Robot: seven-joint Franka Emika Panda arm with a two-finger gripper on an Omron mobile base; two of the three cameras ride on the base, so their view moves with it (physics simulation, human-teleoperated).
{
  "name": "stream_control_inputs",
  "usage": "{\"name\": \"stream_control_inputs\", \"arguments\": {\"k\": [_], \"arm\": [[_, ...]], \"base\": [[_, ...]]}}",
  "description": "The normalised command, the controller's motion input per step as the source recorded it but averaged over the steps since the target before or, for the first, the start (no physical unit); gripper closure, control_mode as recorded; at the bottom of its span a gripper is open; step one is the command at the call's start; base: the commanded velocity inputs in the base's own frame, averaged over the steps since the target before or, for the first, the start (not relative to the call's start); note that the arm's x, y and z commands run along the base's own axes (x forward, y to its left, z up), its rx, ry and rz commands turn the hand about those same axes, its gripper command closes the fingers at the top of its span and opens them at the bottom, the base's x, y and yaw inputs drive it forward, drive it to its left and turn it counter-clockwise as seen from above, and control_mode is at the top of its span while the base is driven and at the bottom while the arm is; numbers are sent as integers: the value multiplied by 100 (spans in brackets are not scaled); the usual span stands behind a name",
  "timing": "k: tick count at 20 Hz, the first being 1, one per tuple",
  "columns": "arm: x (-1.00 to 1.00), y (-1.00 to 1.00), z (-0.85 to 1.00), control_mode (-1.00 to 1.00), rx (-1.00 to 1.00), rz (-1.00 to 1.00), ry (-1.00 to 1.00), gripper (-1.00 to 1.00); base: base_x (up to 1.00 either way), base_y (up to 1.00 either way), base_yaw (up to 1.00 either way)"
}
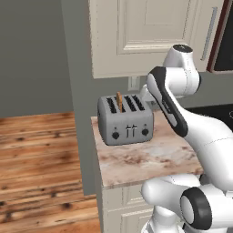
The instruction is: Start the toaster. Once the lever pops up, take the bread to the plate on the dining counter.
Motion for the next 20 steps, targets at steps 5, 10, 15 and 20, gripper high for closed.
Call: {"name": "stream_control_inputs", "arguments": {"k": [5, 10, 15, 20], "arm": [[0, 14, -11, -100, 0, 0, -3, -100], [0, 33, -30, -100, 0, 0, -11, -100], [0, 19, -38, -100, 0, 0, -14, -100], [0, 8, -36, -100, 0, 0, -15, -100]], "base": [[0, 0, 0], [0, 0, 0], [0, 0, 0], [0, 0, 0]]}}
